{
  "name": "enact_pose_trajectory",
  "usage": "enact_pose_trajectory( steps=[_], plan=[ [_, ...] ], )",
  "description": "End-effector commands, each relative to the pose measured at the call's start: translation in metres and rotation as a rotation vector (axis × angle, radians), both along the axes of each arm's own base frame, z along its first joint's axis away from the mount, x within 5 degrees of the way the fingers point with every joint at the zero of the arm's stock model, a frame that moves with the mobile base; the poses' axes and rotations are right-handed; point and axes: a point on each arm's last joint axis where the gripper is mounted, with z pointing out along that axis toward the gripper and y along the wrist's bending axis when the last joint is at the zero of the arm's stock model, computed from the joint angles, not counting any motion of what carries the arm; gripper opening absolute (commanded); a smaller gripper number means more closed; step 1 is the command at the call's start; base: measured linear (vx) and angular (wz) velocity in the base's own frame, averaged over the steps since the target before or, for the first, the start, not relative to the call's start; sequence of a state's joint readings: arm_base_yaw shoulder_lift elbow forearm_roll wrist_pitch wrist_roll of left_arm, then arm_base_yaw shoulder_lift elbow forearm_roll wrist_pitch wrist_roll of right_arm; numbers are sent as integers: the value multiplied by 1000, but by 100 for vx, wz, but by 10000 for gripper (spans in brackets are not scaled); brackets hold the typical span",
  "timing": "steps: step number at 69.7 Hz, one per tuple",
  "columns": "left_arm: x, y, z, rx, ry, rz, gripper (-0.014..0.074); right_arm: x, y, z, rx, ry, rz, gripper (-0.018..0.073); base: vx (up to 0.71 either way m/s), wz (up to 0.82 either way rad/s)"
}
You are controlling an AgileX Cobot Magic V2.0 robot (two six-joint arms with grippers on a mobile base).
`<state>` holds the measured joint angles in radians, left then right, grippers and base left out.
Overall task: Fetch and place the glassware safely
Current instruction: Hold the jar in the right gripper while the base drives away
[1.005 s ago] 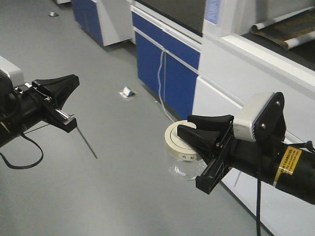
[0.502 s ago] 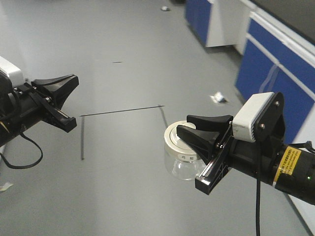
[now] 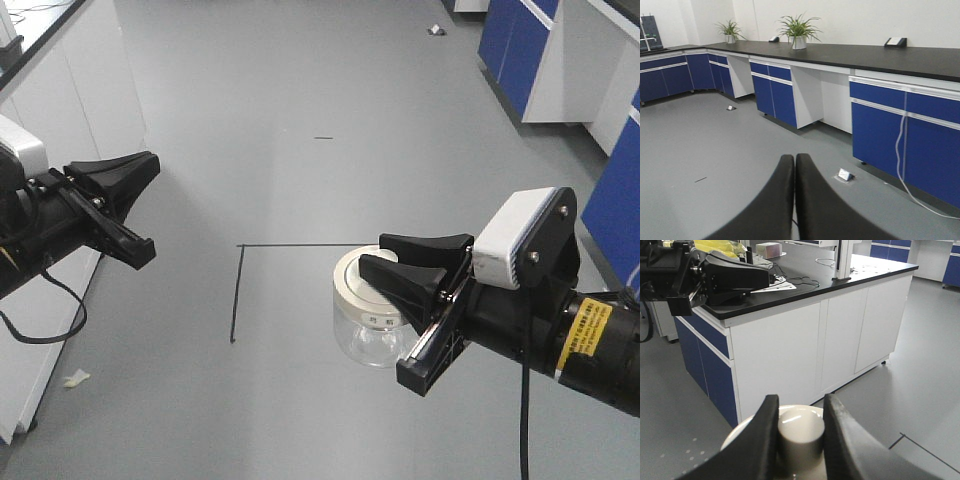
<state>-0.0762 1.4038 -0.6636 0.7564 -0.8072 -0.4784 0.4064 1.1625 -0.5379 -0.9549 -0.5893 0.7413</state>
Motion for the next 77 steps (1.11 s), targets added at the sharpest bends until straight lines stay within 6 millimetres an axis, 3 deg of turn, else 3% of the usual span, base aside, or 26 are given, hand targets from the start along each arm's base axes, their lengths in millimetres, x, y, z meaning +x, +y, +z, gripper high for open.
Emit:
enact_pose_trajectory(
  steps=[1, 77],
  plan=[
    [-3, 0, 22, -69, -92, -15, -7, -3, 2, 22, 96, -70, 34, -3, 35, 12],
    [-3, 0, 22, -69, -93, -16, -7, -3, 2, 22, 97, -70, 35, -3, 52, -4]
  ],
)
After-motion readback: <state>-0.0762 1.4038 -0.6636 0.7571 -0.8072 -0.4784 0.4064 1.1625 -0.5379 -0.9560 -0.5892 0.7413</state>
